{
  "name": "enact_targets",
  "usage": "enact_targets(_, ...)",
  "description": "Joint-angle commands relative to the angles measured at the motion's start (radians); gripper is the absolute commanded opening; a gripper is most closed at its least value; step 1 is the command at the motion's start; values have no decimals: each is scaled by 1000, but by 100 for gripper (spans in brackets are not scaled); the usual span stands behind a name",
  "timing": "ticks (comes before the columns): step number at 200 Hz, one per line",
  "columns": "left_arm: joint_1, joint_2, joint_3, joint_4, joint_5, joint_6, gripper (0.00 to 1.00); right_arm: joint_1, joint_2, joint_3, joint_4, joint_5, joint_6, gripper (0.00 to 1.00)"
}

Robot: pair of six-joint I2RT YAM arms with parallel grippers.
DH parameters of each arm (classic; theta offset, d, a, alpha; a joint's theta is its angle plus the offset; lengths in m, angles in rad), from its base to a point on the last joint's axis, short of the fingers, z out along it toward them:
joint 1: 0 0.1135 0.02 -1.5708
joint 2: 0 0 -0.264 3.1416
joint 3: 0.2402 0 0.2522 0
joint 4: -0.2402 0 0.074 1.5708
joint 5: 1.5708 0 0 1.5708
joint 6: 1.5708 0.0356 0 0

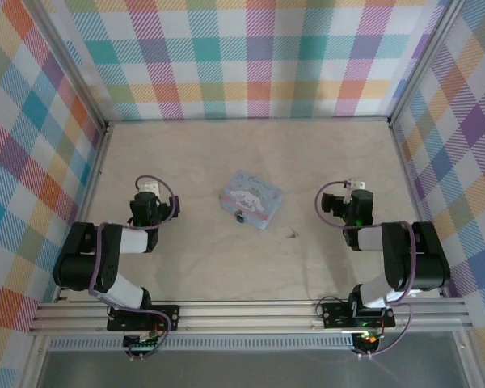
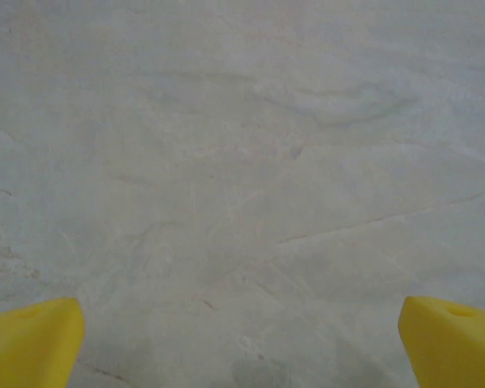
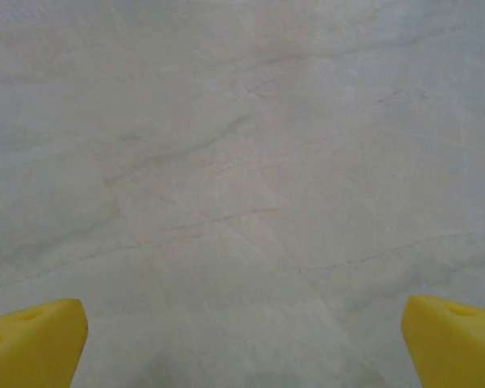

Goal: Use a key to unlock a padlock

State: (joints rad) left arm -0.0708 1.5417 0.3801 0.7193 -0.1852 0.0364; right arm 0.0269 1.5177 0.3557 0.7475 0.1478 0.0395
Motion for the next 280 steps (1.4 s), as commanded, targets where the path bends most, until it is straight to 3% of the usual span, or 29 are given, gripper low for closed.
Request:
enact_targets(1, -21, 21, 29, 106, -31, -28, 100, 10, 16, 35, 122, -6, -7, 100)
enact_targets(168, -22, 16, 26, 114, -29, -29, 100, 12, 2, 39, 108, 11, 0, 100)
enact_targets(186, -22, -40, 107, -87, -14, -23, 100, 19, -64, 45, 45, -1, -18, 100)
enact_targets(199, -21, -66, 186, -236, -37, -28, 100, 20, -138, 80, -103, 31, 9, 100)
enact_targets(225, -21, -113, 244, -333, -63, -44, 100, 20, -270, 129, -301, 23, 72, 100)
enact_targets(246, -21, -158, 327, -461, -37, -159, 100, 20, -395, 169, -442, -10, 181, 100)
enact_targets(260, -20, -156, 414, -575, 67, -238, 100, 19, -473, 208, -559, -65, 292, 100)
enact_targets(280, -21, -101, 542, -719, 260, -324, 100, 6, -550, 249, -746, -129, 571, 100)
